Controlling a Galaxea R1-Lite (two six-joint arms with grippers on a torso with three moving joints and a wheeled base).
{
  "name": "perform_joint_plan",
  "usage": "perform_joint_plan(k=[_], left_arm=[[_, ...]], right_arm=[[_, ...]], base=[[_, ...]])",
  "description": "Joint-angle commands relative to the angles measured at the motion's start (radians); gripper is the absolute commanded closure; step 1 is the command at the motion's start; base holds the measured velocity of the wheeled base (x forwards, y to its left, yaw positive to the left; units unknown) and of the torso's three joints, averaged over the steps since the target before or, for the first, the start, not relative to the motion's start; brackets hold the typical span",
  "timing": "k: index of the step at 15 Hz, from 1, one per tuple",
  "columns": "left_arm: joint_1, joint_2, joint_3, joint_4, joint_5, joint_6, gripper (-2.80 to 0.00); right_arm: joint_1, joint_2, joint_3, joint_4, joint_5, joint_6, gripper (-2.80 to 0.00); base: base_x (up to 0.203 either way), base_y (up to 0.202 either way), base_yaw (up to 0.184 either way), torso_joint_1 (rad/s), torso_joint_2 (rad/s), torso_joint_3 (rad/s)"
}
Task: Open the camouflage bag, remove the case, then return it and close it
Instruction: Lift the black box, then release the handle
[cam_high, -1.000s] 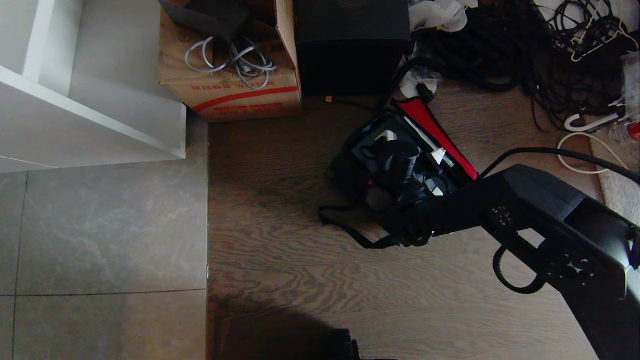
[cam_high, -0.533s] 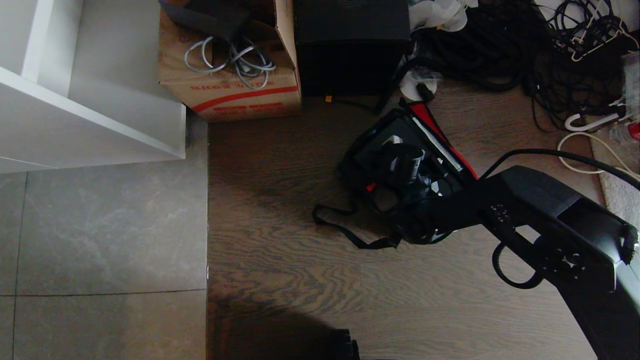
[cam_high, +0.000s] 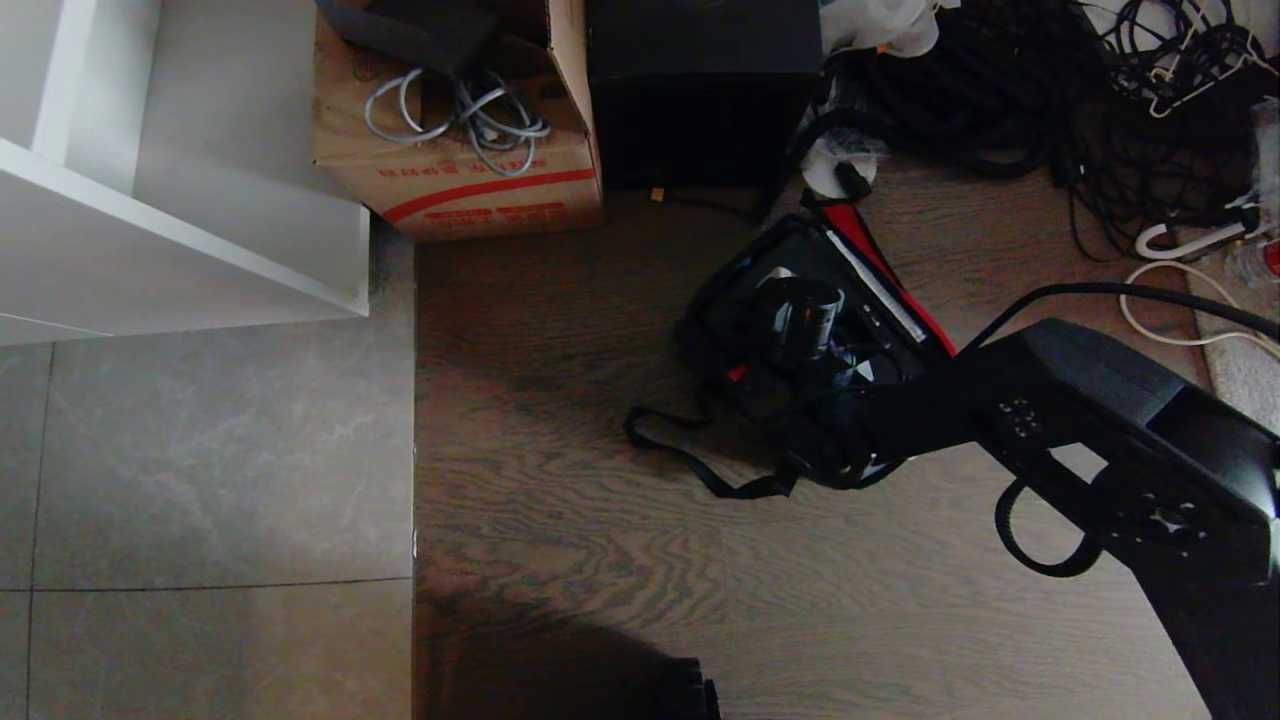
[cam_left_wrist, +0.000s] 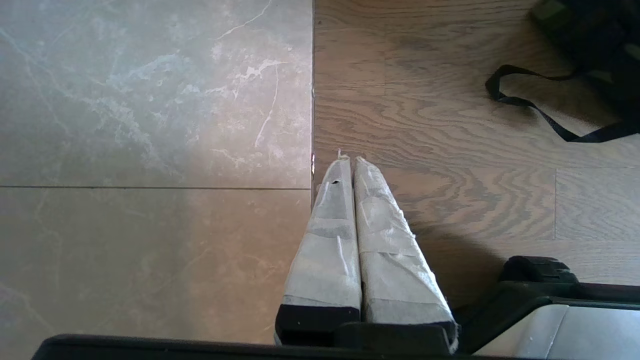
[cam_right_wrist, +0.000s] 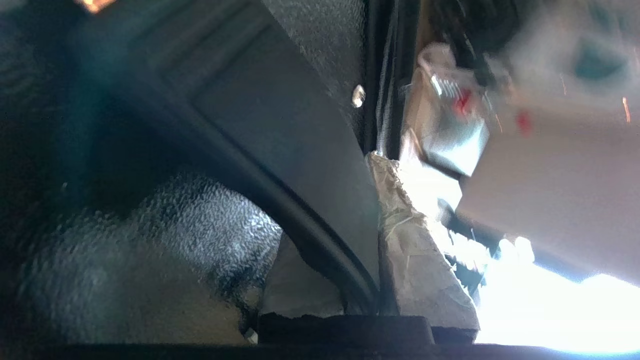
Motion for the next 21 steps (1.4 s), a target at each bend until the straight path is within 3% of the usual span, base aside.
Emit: perform_joint_plan(k=[1,3,6,14,17,21], left_arm=[[0.000,0.001,0.000,0.000,0.000,0.000,0.00],[0.000,0.001,0.000,0.000,0.000,0.000,0.00],[0.000,0.000,0.000,0.002,0.001,0.000,0.00],[0.000,0.000,0.000,0.002,0.002,0.000,0.00],[0.000,0.000,0.000,0.002,0.002,0.000,0.00],[0.000,0.000,0.000,0.002,0.002,0.000,0.00]], right_arm=[[0.042,-0.163,-0.053,0.121,-0.009,-0.011,0.00],[0.085,-0.281,-0.119,0.307,-0.012,-0.010,0.00],[0.134,-0.407,-0.161,0.447,-0.014,-0.026,0.00],[0.152,-0.531,-0.142,0.523,-0.014,-0.033,0.00],[0.078,-0.589,-0.071,0.524,-0.014,-0.033,0.00],[-0.128,-0.643,0.024,0.521,0.001,-0.028,0.00]], base=[[0.000,0.000,0.000,0.000,0.00,0.000],[0.000,0.000,0.000,0.000,0.00,0.000],[0.000,0.000,0.000,0.000,0.00,0.000],[0.000,0.000,0.000,0.000,0.00,0.000],[0.000,0.000,0.000,0.000,0.00,0.000],[0.000,0.000,0.000,0.000,0.00,0.000]])
